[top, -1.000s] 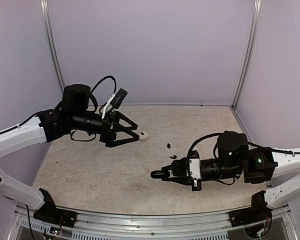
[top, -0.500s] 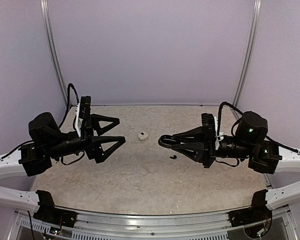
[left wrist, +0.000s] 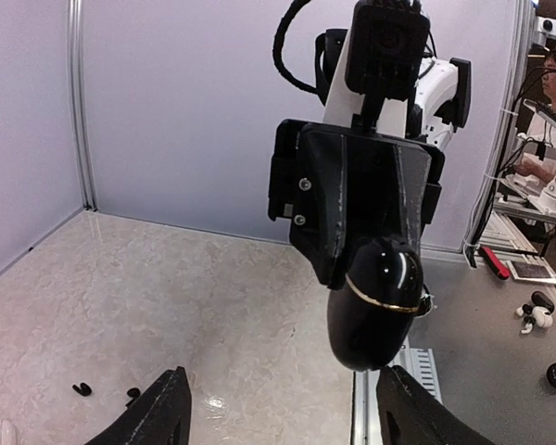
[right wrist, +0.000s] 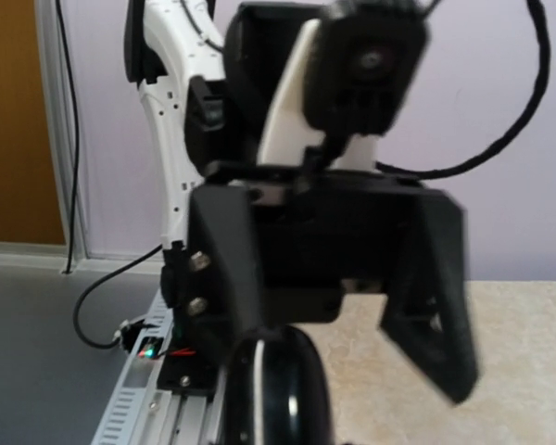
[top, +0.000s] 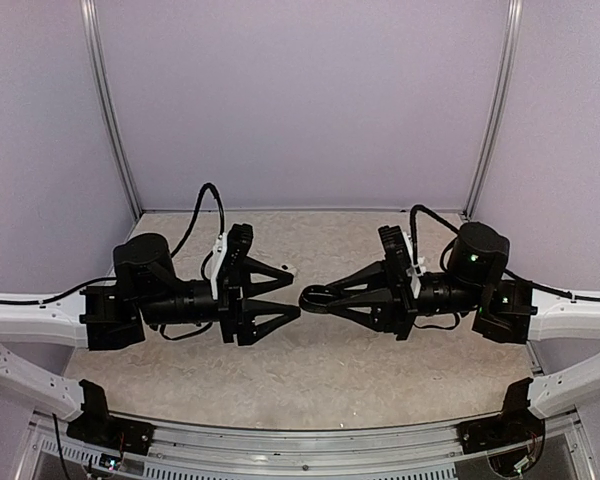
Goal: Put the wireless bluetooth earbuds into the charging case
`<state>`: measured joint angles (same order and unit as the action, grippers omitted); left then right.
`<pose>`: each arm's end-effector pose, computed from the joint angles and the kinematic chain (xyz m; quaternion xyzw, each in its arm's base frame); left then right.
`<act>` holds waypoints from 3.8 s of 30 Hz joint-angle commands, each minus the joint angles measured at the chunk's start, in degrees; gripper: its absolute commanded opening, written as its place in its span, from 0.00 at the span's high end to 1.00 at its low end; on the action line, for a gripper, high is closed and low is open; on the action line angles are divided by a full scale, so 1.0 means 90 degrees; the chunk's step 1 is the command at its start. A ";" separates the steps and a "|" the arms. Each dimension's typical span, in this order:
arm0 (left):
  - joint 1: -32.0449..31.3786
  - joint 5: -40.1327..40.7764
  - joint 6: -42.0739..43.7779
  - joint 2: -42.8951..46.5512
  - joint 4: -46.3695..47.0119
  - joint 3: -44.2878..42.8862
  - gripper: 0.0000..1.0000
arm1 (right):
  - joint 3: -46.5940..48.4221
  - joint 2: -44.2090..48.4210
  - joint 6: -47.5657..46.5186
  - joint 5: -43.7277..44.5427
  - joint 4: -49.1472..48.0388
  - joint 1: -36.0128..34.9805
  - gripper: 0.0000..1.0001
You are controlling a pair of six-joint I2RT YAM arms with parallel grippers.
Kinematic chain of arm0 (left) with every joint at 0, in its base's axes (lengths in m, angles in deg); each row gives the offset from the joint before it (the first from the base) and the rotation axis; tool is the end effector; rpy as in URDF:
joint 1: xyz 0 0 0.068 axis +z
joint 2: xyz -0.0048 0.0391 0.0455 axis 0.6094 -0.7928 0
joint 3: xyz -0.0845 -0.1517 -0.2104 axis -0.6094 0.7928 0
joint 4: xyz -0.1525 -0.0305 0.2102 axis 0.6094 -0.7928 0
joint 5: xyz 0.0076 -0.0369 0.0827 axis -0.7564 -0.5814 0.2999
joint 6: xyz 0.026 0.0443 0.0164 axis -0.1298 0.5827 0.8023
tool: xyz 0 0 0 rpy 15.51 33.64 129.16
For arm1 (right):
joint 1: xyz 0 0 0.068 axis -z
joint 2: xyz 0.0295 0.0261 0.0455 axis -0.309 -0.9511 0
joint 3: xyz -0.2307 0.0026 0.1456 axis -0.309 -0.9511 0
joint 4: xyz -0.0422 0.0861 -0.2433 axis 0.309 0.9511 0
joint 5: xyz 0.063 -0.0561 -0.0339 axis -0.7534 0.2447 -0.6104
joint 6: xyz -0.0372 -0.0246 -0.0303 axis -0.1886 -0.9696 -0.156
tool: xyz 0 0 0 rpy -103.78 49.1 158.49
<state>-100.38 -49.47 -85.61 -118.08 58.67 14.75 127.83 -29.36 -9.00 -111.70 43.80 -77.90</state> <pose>0.1126 -0.2417 0.3096 0.4373 0.5677 -0.4663 0.5188 0.1103 0.2293 0.3223 -0.4978 0.4852 0.5278 0.4880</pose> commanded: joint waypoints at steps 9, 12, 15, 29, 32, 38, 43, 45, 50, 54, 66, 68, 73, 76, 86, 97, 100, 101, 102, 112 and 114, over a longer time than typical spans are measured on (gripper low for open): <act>-0.0290 -0.0284 0.0311 -0.0509 0.0746 -0.0363 0.51 | 0.0105 -0.0330 0.0663 0.0060 -0.0762 0.0047 0.85; -0.0305 -0.0355 0.0268 -0.0621 0.0872 -0.0386 0.58 | 0.0069 -0.0343 0.0729 0.0078 -0.0848 0.0045 0.85; -0.0313 -0.0453 0.0266 -0.0716 0.0919 -0.0411 0.62 | 0.0060 -0.0343 0.0754 0.0089 -0.0861 0.0047 0.85; -0.0315 -0.0764 0.0262 -0.0769 0.1072 -0.0411 0.75 | 0.0046 -0.0335 0.0715 0.0086 -0.0748 0.0054 0.85; -0.0320 -0.0806 0.0317 -0.0789 0.1047 -0.0425 0.79 | 0.0075 -0.0321 0.0672 0.0105 -0.0700 0.0054 0.85; -0.0317 -0.0886 0.0372 -0.0789 0.1000 -0.0416 0.89 | 0.0145 -0.0261 0.0540 0.0256 -0.0481 0.0087 0.65; -0.0314 -0.0933 0.0363 -0.0815 0.1017 -0.0399 0.95 | 0.0286 -0.0249 0.0430 0.0598 -0.0169 0.0113 0.50; -0.0322 -0.0963 0.0384 -0.0828 0.1029 -0.0401 0.96 | 0.0342 -0.0258 0.0431 0.0725 -0.0091 0.0121 0.50; -0.0352 -0.0959 0.0642 -0.0823 0.0931 -0.0369 0.99 | 0.0323 -0.0138 0.0510 0.0890 -0.0104 0.0178 0.50; -0.0409 -0.0892 0.0802 -0.0826 0.0853 -0.0339 0.99 | 0.0303 -0.0058 0.0603 0.0844 -0.0159 0.0231 0.51; -0.0563 -0.0684 0.1220 -0.0934 0.0614 -0.0369 1.00 | 0.0174 0.0109 0.0787 0.0734 -0.0408 0.0375 0.53; -0.0569 -0.0682 0.1245 -0.0936 0.0605 -0.0368 1.00 | 0.0147 0.0125 0.0820 0.0734 -0.0432 0.0408 0.53; -0.0595 -0.0681 0.1292 -0.0940 0.0589 -0.0363 1.00 | 0.0117 0.0124 0.0855 0.0734 -0.0451 0.0443 0.54; -0.0589 -0.0681 0.1298 -0.0945 0.0589 -0.0353 1.00 | 0.0126 0.0128 0.0864 0.0725 -0.0457 0.0454 0.54; -0.0594 -0.0636 0.1177 -0.0928 0.0695 -0.0291 1.00 | 0.0119 0.0058 0.0790 0.0702 -0.0383 0.0471 0.53; -0.0043 -0.0687 -0.0206 -0.0989 0.1559 0.0187 1.00 | 0.0396 0.0205 0.0508 -0.0090 -0.0195 0.0468 0.36; 0.0089 -0.0598 -0.0356 -0.0979 0.1719 0.0333 1.00 | 0.0535 0.0228 0.0412 0.0001 -0.0017 0.0475 0.34; 0.0142 -0.0575 -0.0422 -0.0975 0.1771 0.0383 1.00 | 0.0561 0.0232 0.0381 0.0060 0.0024 0.0467 0.34; 0.0191 -0.0559 -0.0495 -0.0975 0.1875 0.0449 1.00 | 0.0591 0.0233 0.0351 0.0154 0.0090 0.0473 0.34; 0.0500 -0.0123 -0.0780 -0.0544 0.2496 0.1296 1.00 | 0.0402 -0.0058 0.0873 0.1094 0.0921 0.1420 0.37; 0.0537 -0.0041 -0.0835 -0.0392 0.2622 0.1465 1.00 | 0.0263 -0.0211 0.1113 0.1245 0.0970 0.1760 0.38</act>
<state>-96.38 -52.07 -91.54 -124.79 76.90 25.57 132.26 -29.10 -3.77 -104.66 49.29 -66.81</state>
